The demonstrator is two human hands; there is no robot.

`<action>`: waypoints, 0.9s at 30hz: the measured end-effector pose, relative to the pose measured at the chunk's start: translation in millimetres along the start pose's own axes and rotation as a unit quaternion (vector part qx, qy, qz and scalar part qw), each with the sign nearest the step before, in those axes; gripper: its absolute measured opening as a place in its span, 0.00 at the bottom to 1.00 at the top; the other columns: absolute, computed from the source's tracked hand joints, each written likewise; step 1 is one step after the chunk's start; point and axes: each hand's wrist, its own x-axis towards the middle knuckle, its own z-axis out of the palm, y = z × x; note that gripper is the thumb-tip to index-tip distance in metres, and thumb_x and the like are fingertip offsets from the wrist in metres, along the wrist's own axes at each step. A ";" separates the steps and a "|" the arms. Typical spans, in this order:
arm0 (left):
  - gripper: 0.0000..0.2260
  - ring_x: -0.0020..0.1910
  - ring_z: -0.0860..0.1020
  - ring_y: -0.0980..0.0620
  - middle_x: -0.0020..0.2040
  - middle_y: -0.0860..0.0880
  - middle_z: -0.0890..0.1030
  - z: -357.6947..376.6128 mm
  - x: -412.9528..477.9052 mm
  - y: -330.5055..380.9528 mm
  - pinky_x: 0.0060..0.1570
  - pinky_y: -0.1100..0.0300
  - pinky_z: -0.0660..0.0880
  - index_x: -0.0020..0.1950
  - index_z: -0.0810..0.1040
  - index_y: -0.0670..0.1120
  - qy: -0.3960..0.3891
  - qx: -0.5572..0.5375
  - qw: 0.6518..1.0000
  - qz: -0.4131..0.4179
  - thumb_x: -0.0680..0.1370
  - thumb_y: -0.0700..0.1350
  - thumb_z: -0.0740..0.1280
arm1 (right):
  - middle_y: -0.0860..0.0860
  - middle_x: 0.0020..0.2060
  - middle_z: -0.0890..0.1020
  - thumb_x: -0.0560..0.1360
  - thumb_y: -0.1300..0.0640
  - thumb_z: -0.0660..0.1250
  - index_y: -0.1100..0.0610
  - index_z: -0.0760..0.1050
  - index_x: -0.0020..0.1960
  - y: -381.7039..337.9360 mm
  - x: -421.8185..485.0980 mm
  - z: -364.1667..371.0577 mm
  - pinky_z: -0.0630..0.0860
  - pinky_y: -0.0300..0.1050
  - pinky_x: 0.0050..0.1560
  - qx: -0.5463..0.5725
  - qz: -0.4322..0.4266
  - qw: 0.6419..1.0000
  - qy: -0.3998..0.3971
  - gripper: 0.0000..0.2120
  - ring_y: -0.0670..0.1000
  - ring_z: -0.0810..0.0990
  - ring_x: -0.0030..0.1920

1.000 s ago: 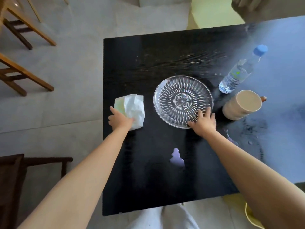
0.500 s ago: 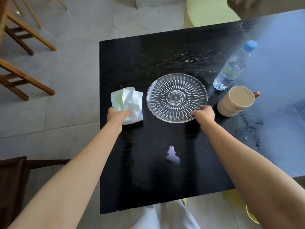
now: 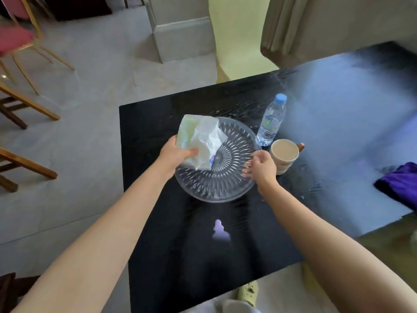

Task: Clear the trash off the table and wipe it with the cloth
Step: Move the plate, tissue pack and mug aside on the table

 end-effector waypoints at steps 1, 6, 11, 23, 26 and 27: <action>0.26 0.56 0.79 0.46 0.59 0.45 0.80 8.7 -2.3 8.3 0.52 0.56 0.76 0.64 0.72 0.42 -0.009 0.010 1.000 0.011 0.68 0.35 0.74 | 0.54 0.33 0.74 0.81 0.63 0.52 0.58 0.68 0.49 -6.7 -4.0 -5.8 0.77 0.39 0.21 -0.004 -0.015 1.000 0.008 0.07 0.51 0.74 0.28; 0.23 0.53 0.78 0.48 0.56 0.46 0.79 53.4 -20.3 46.6 0.51 0.57 0.76 0.61 0.71 0.44 -0.069 0.020 0.995 0.062 0.69 0.37 0.74 | 0.57 0.44 0.76 0.81 0.61 0.52 0.62 0.71 0.56 -33.6 -16.8 -48.0 0.72 0.32 0.26 -0.104 -0.100 0.985 0.095 0.11 0.47 0.73 0.33; 0.28 0.56 0.80 0.46 0.58 0.44 0.80 98.9 -34.3 76.7 0.60 0.48 0.76 0.62 0.71 0.43 -0.123 0.004 0.988 0.095 0.65 0.41 0.77 | 0.60 0.53 0.79 0.79 0.61 0.53 0.63 0.73 0.57 -47.5 -15.1 -109.9 0.76 0.44 0.51 -0.094 -0.102 0.973 0.185 0.12 0.56 0.78 0.47; 0.23 0.57 0.80 0.43 0.59 0.42 0.80 272.2 -30.1 139.2 0.60 0.46 0.75 0.62 0.71 0.44 -0.190 -0.038 0.975 0.109 0.70 0.39 0.74 | 0.55 0.45 0.77 0.78 0.62 0.56 0.64 0.76 0.54 -66.6 67.8 -280.1 0.73 0.38 0.37 -0.078 -0.093 0.959 0.255 0.12 0.52 0.74 0.44; 0.22 0.55 0.80 0.43 0.58 0.41 0.80 326.1 -14.1 140.4 0.60 0.47 0.76 0.62 0.71 0.42 -0.183 -0.057 0.977 0.089 0.70 0.37 0.73 | 0.54 0.46 0.77 0.78 0.62 0.55 0.64 0.76 0.55 -56.6 111.3 -321.5 0.64 0.39 0.43 -0.100 -0.055 0.962 0.249 0.13 0.51 0.73 0.46; 0.22 0.54 0.79 0.43 0.58 0.41 0.80 343.7 -8.0 139.4 0.59 0.47 0.76 0.62 0.71 0.41 -0.175 -0.063 0.979 0.079 0.70 0.37 0.73 | 0.55 0.46 0.78 0.78 0.61 0.55 0.64 0.76 0.55 -51.7 127.3 -333.0 0.65 0.40 0.44 -0.093 -0.044 0.964 0.246 0.13 0.52 0.74 0.46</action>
